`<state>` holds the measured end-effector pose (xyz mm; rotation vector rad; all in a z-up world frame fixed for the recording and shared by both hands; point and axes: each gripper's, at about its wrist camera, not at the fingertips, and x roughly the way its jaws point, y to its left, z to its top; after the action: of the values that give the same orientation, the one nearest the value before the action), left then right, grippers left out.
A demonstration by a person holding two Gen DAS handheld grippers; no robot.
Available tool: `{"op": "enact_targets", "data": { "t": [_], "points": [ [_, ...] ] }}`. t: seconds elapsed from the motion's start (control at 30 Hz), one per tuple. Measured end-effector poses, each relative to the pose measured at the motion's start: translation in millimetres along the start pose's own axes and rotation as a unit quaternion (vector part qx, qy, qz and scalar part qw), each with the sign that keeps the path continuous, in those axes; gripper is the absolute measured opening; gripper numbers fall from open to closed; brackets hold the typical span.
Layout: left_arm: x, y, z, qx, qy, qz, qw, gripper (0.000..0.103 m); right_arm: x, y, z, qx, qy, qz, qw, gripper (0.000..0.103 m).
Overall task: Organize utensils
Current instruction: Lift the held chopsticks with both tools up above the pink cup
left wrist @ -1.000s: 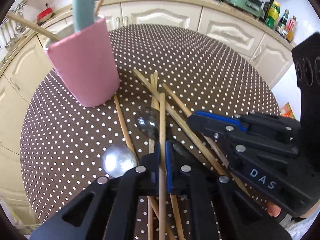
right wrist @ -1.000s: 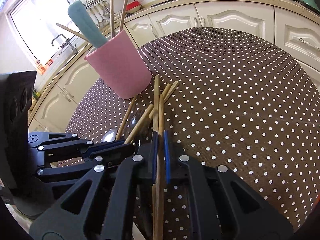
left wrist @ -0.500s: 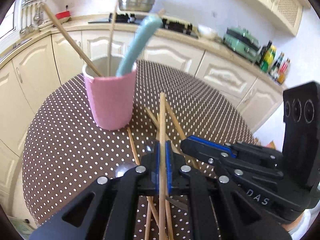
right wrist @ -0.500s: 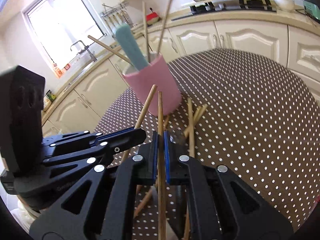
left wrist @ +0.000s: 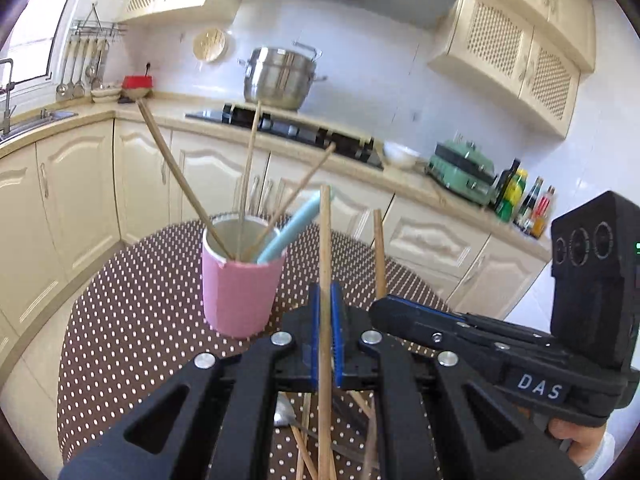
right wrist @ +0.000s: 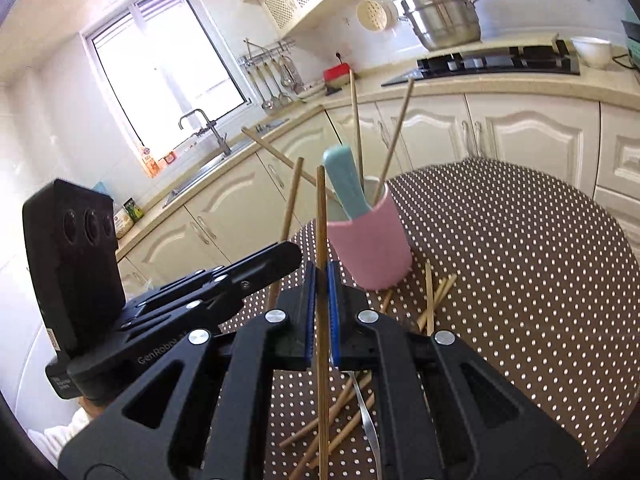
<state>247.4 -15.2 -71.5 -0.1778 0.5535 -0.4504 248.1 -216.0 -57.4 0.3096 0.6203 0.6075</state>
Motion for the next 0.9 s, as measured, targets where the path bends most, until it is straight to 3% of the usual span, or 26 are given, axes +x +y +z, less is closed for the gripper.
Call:
{"op": "enact_targets", "data": {
  "t": [0.43,0.67,0.9],
  "points": [
    [-12,7,27,0.026,-0.097,0.014,0.9949,0.006,0,31,41,-0.044,-0.032,0.011,0.998,0.006],
    [-17,14,56,0.022,-0.175,0.026,0.9840,0.006,0,51,83,-0.079,-0.066,0.005,0.995,0.006],
    [-13,15,85,0.036,-0.249,0.047,0.9666,0.006,4,65,122,-0.112,-0.088,-0.003,0.990,0.006]
  ]
}}
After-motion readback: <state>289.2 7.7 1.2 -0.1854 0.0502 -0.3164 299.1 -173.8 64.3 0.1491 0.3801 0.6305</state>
